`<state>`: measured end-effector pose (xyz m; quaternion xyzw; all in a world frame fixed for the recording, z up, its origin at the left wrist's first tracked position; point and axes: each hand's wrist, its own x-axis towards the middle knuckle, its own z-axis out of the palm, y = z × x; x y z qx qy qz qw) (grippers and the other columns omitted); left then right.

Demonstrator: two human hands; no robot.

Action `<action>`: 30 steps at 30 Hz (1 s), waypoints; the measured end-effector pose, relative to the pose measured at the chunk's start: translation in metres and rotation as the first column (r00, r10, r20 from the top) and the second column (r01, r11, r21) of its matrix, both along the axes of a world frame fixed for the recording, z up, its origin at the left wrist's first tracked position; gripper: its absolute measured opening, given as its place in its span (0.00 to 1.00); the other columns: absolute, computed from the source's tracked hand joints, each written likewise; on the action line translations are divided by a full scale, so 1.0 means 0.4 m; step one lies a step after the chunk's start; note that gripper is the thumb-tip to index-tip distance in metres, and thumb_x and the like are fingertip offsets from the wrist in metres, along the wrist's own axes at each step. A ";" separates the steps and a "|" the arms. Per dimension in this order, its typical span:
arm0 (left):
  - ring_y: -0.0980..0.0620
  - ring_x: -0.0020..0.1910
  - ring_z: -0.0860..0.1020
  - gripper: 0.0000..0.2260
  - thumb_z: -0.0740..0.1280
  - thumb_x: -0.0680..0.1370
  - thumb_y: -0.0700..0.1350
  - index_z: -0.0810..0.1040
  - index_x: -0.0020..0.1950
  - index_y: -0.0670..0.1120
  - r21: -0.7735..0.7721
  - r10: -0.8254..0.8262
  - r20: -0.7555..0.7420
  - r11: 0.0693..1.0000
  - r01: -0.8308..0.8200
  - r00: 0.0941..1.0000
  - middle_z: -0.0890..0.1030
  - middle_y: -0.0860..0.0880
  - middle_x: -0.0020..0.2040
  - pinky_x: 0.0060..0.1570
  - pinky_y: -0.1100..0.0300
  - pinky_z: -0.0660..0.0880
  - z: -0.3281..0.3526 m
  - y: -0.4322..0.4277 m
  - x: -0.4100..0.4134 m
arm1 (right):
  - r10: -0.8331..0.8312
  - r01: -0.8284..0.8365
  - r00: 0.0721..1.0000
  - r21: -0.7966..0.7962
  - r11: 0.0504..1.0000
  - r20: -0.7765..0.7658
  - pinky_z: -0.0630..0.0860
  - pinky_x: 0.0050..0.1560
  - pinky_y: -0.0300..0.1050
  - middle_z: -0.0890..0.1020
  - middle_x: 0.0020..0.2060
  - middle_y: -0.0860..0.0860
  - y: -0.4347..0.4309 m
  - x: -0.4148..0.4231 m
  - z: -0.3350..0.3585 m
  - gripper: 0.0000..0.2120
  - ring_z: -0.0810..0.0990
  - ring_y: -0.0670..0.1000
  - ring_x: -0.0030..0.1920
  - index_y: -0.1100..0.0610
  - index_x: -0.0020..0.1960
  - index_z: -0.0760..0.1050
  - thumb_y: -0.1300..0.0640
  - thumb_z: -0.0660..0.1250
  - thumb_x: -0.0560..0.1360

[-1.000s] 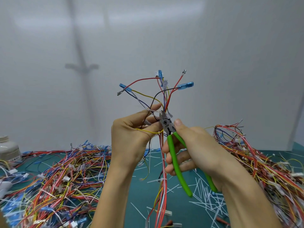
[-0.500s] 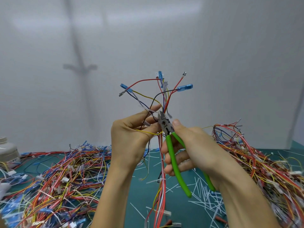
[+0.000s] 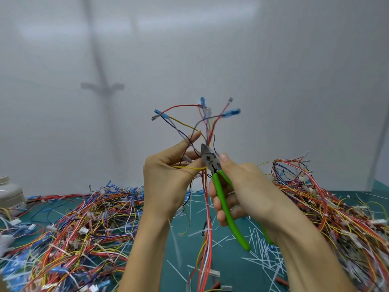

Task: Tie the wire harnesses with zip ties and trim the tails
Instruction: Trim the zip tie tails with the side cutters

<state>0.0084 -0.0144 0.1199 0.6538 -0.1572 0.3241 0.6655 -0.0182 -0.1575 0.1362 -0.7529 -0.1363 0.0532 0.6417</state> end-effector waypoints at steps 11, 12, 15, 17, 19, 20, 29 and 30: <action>0.60 0.36 0.80 0.09 0.77 0.62 0.48 0.82 0.40 0.51 -0.219 -0.099 -0.247 0.975 0.044 0.964 0.87 0.49 0.46 0.37 0.67 0.75 -0.008 0.047 0.008 | -0.162 0.158 0.972 0.041 0.987 0.168 0.82 0.37 0.51 0.82 0.30 0.50 0.004 0.044 -0.040 0.09 0.78 0.48 0.27 0.56 0.42 0.81 0.51 0.74 0.72; 0.61 0.34 0.78 0.12 0.77 0.61 0.50 0.82 0.42 0.51 -0.215 -0.114 -0.250 0.975 0.059 0.962 0.87 0.50 0.46 0.35 0.68 0.75 -0.007 0.047 0.007 | -0.166 0.158 0.972 0.056 0.986 0.169 0.82 0.37 0.52 0.81 0.29 0.50 0.008 0.048 -0.045 0.09 0.78 0.48 0.27 0.56 0.42 0.81 0.51 0.75 0.71; 0.59 0.33 0.74 0.11 0.75 0.64 0.50 0.82 0.44 0.49 -0.173 -0.168 -0.236 0.976 0.128 0.957 0.86 0.48 0.48 0.34 0.68 0.72 -0.005 0.045 0.007 | -0.150 0.130 0.973 0.120 0.984 0.176 0.82 0.37 0.54 0.83 0.33 0.55 0.023 0.052 -0.051 0.10 0.76 0.49 0.27 0.58 0.42 0.82 0.51 0.77 0.70; 0.54 0.39 0.76 0.10 0.74 0.65 0.50 0.83 0.44 0.50 -0.129 -0.222 -0.219 0.972 0.198 0.950 0.86 0.46 0.50 0.41 0.63 0.74 -0.006 0.044 0.007 | -0.159 0.128 0.968 0.165 0.978 0.193 0.81 0.36 0.52 0.84 0.35 0.56 0.032 0.052 -0.052 0.09 0.76 0.49 0.26 0.57 0.41 0.82 0.52 0.77 0.70; 0.50 0.44 0.82 0.08 0.73 0.68 0.48 0.82 0.46 0.49 -0.096 -0.272 -0.191 0.961 0.258 0.943 0.86 0.46 0.51 0.45 0.62 0.78 -0.006 0.044 0.007 | -0.174 0.135 0.958 0.176 0.975 0.227 0.79 0.32 0.46 0.85 0.34 0.56 0.038 0.053 -0.053 0.07 0.76 0.49 0.26 0.57 0.40 0.82 0.55 0.77 0.69; 0.49 0.46 0.84 0.09 0.72 0.70 0.46 0.81 0.48 0.48 -0.076 -0.283 -0.180 0.959 0.274 0.942 0.86 0.46 0.51 0.45 0.62 0.79 -0.005 0.043 0.006 | -0.182 0.141 0.951 0.173 0.975 0.250 0.78 0.30 0.43 0.84 0.32 0.55 0.039 0.054 -0.054 0.06 0.76 0.48 0.26 0.57 0.40 0.81 0.56 0.78 0.69; 0.49 0.56 0.82 0.10 0.70 0.74 0.40 0.84 0.55 0.46 0.275 -0.263 -0.271 0.901 0.336 0.926 0.85 0.50 0.55 0.56 0.57 0.79 -0.008 0.085 -0.017 | -0.177 0.098 0.920 0.233 0.968 0.350 0.82 0.36 0.44 0.86 0.34 0.51 0.014 0.050 -0.042 0.02 0.82 0.57 0.33 0.55 0.43 0.81 0.61 0.72 0.74; 0.51 0.56 0.82 0.09 0.71 0.75 0.38 0.84 0.54 0.46 0.285 -0.281 -0.264 0.891 0.353 0.923 0.85 0.50 0.54 0.54 0.61 0.78 -0.007 0.084 -0.020 | -0.160 0.078 0.925 0.239 0.968 0.345 0.82 0.37 0.44 0.86 0.35 0.51 0.012 0.050 -0.042 0.02 0.83 0.58 0.36 0.56 0.44 0.80 0.61 0.72 0.74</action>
